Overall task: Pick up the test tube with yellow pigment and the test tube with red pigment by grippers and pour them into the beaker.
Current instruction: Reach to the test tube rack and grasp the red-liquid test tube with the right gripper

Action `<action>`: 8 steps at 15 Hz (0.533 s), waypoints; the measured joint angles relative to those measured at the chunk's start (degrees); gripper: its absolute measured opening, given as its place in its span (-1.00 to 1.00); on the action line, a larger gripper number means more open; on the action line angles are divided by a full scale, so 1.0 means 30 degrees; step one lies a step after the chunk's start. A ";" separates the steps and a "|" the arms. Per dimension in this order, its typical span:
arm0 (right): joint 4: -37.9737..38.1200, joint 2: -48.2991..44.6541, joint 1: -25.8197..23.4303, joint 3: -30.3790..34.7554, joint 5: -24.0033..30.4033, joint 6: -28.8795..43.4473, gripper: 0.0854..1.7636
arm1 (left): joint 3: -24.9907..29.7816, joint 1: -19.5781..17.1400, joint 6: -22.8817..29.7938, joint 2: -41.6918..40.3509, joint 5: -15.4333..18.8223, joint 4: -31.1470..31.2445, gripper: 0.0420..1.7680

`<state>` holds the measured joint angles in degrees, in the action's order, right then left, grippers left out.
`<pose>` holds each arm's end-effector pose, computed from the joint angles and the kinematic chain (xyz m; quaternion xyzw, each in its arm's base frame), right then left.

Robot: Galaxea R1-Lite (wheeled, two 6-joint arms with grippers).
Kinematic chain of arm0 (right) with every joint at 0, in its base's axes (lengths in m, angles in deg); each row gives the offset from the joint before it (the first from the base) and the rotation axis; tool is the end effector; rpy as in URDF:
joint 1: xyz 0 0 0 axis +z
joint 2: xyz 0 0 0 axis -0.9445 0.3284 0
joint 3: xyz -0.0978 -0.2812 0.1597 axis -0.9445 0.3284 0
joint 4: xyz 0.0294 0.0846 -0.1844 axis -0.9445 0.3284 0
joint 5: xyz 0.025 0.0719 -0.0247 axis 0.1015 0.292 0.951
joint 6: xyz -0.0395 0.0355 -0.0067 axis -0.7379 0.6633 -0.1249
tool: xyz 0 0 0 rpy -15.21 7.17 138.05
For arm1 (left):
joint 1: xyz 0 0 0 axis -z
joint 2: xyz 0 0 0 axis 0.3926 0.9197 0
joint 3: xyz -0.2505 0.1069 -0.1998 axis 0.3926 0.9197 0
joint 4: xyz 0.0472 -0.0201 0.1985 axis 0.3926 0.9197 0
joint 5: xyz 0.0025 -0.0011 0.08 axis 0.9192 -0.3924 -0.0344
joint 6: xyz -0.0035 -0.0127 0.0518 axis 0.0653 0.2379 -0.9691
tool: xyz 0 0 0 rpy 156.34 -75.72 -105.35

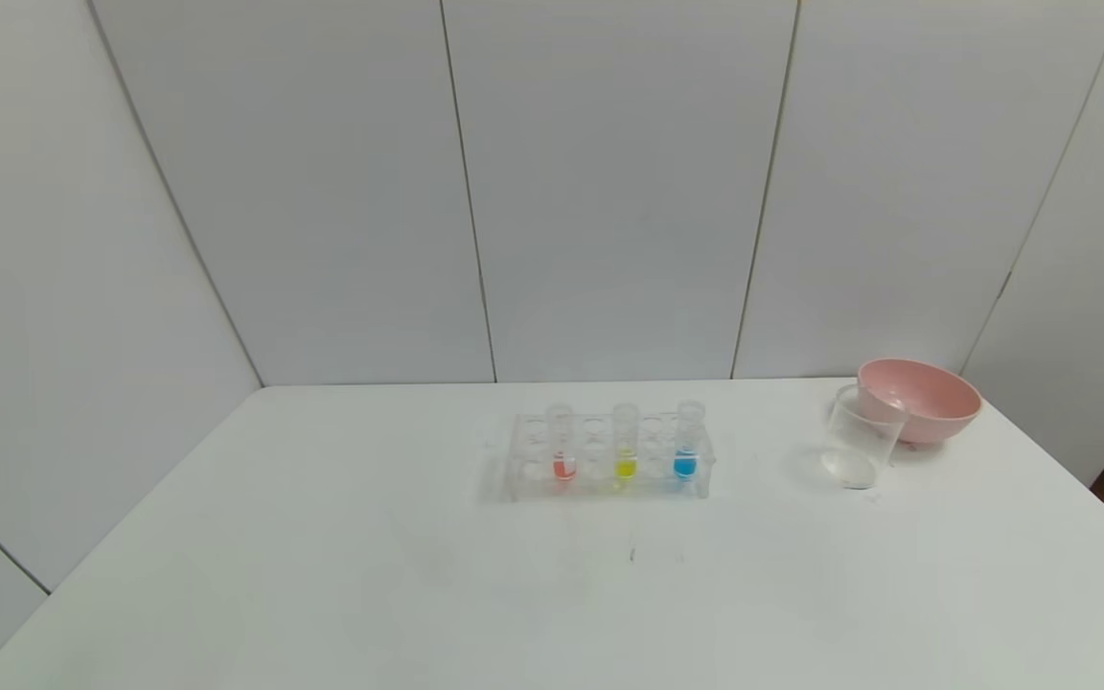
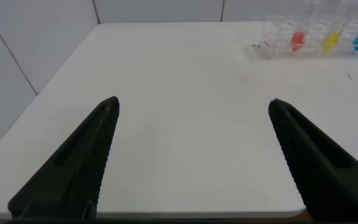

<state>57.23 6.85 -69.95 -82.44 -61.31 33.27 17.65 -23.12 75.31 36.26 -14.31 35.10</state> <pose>0.0576 0.0055 0.2358 0.0130 -0.0025 0.0501 0.9987 -0.0137 0.0001 0.0732 -0.0084 0.0086 0.0015 0.9999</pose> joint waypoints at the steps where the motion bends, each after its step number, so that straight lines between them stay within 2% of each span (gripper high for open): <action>1: -0.0093 0.0870 0.0410 -0.0305 0.0000 0.0028 0.94 | 0.0000 0.0000 0.0000 0.0000 0.0000 0.0000 0.94; 4: -0.0138 0.2820 0.2332 -0.0857 -0.0849 0.0577 0.94 | 0.0000 0.0000 0.0000 0.0000 0.0000 0.0000 0.94; 8: -0.0195 0.4840 0.6136 -0.1581 -0.4202 0.1788 0.94 | 0.0000 0.0000 0.0000 0.0000 0.0000 0.0000 0.94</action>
<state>56.64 21.36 -51.54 -87.18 -73.92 38.64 17.65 -23.12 75.31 36.26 -14.31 35.10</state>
